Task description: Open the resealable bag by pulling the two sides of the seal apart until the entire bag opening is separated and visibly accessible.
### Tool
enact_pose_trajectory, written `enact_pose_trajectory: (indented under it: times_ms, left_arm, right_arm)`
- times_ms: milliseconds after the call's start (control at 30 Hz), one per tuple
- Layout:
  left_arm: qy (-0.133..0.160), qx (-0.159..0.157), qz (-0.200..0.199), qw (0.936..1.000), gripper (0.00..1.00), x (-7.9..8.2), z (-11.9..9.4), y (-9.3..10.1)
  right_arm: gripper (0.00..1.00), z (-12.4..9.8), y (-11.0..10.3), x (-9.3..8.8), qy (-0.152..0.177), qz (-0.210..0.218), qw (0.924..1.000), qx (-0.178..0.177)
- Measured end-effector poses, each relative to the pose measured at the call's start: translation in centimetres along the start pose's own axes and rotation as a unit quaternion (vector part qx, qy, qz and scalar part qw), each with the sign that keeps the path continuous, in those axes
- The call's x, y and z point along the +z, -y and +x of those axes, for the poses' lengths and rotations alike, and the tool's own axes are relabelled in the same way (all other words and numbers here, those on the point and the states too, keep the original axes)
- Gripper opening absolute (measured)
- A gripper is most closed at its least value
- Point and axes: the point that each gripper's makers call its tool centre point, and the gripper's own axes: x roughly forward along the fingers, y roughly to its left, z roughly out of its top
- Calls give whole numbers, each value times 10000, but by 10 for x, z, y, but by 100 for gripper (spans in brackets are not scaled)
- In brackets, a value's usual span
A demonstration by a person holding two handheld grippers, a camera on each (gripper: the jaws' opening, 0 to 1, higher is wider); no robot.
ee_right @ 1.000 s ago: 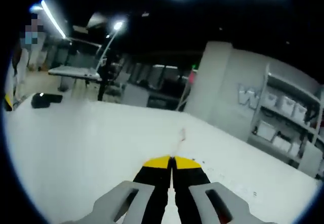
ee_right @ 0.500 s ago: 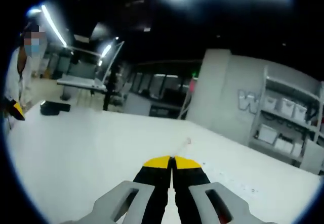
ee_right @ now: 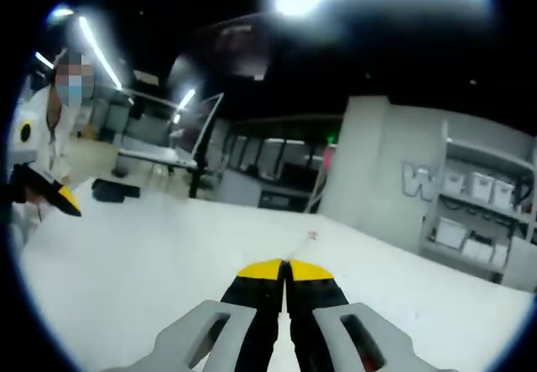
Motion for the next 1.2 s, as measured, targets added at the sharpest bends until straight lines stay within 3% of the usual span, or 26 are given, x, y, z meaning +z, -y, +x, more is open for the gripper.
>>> enact_pose_trajectory:
  times_ms: [200, 800, 1200]
  left_arm:
    - [-92, -70, -31, 9999, 86, -7, 4, 2]
    - [-189, -171, 16, 9997, 85, -9, 8, 10]
    - [-218, -268, 80, 9994, 83, -8, 13, 14]
  right_arm:
    - [0, -25, -16, 1, 116, 67, 9998, 163]
    - [0, -60, -22, 2, 234, 273, 9990, 274]
    - [0, -87, -38, 17, 444, 368, 9974, 424]
